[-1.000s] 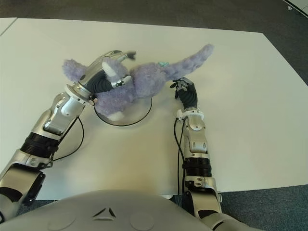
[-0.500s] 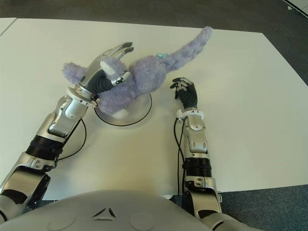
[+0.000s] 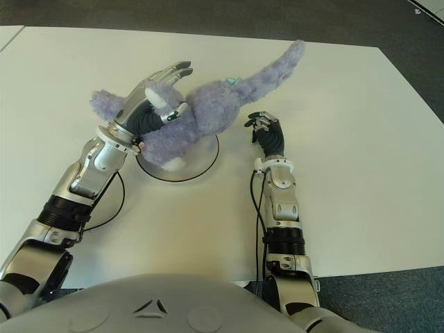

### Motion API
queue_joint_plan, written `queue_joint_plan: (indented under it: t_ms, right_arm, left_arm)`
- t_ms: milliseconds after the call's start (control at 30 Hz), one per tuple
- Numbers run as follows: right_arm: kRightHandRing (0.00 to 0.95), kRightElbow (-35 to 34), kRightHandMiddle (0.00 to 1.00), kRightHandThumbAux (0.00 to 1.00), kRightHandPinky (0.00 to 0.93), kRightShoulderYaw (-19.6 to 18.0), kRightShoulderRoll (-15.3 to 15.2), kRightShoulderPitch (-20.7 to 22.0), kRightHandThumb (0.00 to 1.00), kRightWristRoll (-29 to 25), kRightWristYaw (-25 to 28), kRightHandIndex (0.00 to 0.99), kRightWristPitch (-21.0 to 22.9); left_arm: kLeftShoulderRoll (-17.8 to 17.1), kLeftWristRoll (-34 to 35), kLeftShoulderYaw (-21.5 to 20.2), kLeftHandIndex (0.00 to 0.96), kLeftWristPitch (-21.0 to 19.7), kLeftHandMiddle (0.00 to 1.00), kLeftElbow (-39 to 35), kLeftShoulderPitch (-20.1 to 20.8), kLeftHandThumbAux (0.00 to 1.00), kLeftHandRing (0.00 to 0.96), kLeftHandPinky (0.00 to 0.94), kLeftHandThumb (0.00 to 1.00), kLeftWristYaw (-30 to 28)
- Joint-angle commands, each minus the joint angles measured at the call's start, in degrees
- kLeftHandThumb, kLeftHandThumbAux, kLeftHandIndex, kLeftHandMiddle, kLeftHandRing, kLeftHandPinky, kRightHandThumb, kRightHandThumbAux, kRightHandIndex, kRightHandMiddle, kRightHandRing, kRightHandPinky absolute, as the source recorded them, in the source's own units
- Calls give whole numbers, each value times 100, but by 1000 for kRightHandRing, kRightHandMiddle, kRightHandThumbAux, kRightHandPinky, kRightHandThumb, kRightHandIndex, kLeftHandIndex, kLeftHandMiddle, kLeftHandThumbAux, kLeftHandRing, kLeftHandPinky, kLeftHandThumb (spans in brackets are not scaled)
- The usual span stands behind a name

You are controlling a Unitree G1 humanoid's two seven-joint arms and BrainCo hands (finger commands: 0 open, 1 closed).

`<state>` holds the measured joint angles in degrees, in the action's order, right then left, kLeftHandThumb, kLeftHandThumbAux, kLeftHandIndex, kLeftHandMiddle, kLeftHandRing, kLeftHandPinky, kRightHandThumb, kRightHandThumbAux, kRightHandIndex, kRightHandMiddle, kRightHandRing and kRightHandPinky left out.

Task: Put the doll into the plate.

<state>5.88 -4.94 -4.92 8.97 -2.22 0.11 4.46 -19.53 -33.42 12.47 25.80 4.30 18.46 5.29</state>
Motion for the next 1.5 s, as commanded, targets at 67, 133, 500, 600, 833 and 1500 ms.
queue_joint_plan:
  t_ms: [67,133,500,600,833,1500]
  right_arm:
    - [770,270,542,675,725,67,35,-470,845,99,-12,418,85]
    - [769,270,543,675,726,79,23,-470,845,125,-18,418,79]
    - [775,277,545,676,716,120,-49,-466,844,147,29,414,106]
    - [775,268,543,675,722,122,-40,-463,844,152,11,414,114]
    - [768,287,547,674,744,135,-50,-440,846,171,12,418,82]
    - [760,422,551,671,746,128,-42,-420,848,175,38,426,-91]
  left_arm:
    - [-59,-56,52,0,-68,0,-56,-92,55,0,0,482,-134]
    - [-83,-81,62,0,-75,0,-68,-85,55,0,0,474,-158]
    - [-142,-205,71,0,-121,0,-133,-92,61,0,0,464,-189]
    - [-144,-204,71,0,-154,0,-156,-97,61,0,0,459,-227]
    - [-246,-128,74,0,-335,0,-283,-45,68,0,0,454,-589]
    - [-1543,373,-202,0,-1443,0,-1617,94,95,0,0,481,-3270]
